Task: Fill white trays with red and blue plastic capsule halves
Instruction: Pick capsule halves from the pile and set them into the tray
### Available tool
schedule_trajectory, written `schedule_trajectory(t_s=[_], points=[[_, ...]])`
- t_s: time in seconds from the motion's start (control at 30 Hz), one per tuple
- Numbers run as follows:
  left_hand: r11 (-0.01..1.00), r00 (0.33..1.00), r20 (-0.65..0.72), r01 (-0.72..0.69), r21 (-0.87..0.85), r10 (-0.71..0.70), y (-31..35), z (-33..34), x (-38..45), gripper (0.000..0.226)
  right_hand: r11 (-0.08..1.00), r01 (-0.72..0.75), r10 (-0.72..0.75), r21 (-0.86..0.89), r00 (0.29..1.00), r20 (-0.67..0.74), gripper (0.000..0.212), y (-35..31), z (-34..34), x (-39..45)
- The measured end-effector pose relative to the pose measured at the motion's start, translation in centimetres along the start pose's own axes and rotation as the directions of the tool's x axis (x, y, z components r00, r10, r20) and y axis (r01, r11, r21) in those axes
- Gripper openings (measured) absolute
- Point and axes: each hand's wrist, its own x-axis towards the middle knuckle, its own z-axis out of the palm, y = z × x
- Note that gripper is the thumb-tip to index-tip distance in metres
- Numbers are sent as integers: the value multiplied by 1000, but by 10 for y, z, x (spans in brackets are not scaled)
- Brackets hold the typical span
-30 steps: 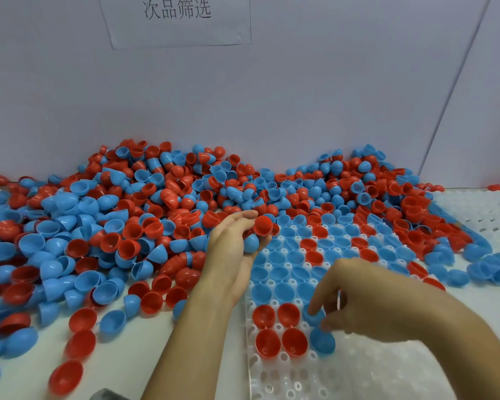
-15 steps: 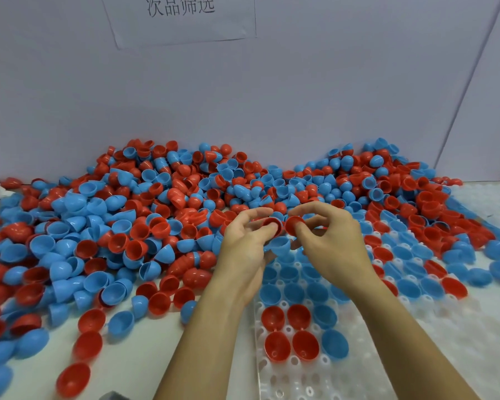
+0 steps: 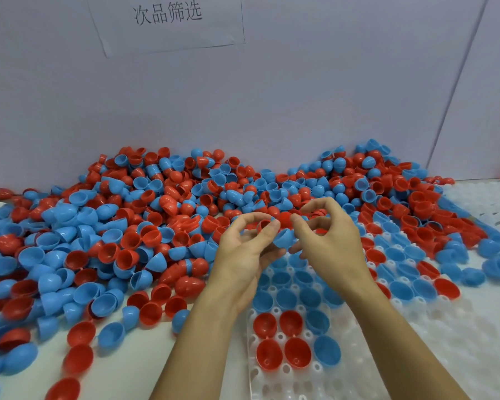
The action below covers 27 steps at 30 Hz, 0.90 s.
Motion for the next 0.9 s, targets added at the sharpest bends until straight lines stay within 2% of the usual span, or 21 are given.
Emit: schedule_trajectory(t_s=[0.1,0.17,0.27,0.4,0.47,0.6,0.73,0.9], points=[[997,995,-57,-77,20,78,1,-4,1,39,1000,-17,15,12,989,147,15,-4,-6,-2],[996,996,-28,-86,-1,86,1,-4,0,41,1000,9,-6,-9,965,262,21,-5,-6,-6],[995,996,5,-88,-44,88,1,-3,-1,39,997,74,-69,-19,974,215,20,-4,-1,-7],[991,995,7,-101,-92,102,1,-4,1,40,997,57,-64,48,985,157,15,-2,-2,-5],[990,990,1,-139,-17,139,0,-5,2,45,998,57,-58,8,982,177,16,0,-3,-6],[885,961,60,-272,379,270,3,-12,1,46,998,62,-65,22,980,190,10,-2,-9,-2],[807,940,234,-334,487,248,6,-9,-3,40,1000,-11,3,23,950,311,9,-2,-16,0],[810,929,300,-344,476,218,9,-8,-5,41,998,-32,15,60,965,260,15,1,-21,5]])
